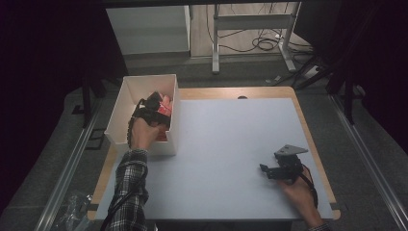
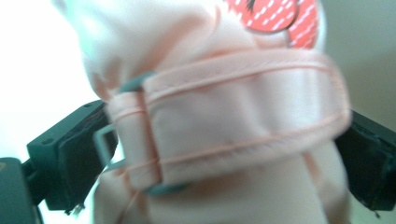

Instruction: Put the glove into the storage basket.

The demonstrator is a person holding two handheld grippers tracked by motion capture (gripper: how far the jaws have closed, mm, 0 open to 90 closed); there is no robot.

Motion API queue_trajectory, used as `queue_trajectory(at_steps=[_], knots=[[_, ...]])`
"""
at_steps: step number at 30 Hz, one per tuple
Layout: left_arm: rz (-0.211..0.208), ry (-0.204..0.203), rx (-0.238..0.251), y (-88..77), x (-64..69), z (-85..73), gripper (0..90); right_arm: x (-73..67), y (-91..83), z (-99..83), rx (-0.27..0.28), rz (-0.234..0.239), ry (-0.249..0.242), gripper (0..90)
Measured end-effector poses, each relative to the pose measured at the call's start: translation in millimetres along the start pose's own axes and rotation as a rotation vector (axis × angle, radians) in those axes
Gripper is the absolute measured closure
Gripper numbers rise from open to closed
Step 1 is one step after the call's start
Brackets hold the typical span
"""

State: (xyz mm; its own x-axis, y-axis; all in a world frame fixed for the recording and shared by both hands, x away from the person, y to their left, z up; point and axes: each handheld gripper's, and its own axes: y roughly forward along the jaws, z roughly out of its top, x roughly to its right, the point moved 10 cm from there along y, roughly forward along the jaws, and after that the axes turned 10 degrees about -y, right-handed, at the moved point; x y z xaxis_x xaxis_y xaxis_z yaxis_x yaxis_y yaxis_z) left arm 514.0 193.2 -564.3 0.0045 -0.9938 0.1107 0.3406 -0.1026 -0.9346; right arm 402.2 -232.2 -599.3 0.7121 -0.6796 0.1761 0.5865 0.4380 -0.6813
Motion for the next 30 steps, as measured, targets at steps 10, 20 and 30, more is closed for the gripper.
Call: queue_trajectory(at_steps=[10,20,30], knots=[[-0.023,0.056,0.103,-24.7,-1.5,2.0,2.1,0.1,-0.1,0.0,0.0,0.0,0.0,21.6],[-0.058,0.102,0.208,-44.6,-6.8,-2.3,2.7,0.0,-0.1,-0.1,0.0,0.0,0.0,21.6],[-0.097,0.123,0.274,-58.5,-11.4,-5.7,0.8,0.0,-0.1,-0.1,0.0,-0.001,0.0,21.5]])
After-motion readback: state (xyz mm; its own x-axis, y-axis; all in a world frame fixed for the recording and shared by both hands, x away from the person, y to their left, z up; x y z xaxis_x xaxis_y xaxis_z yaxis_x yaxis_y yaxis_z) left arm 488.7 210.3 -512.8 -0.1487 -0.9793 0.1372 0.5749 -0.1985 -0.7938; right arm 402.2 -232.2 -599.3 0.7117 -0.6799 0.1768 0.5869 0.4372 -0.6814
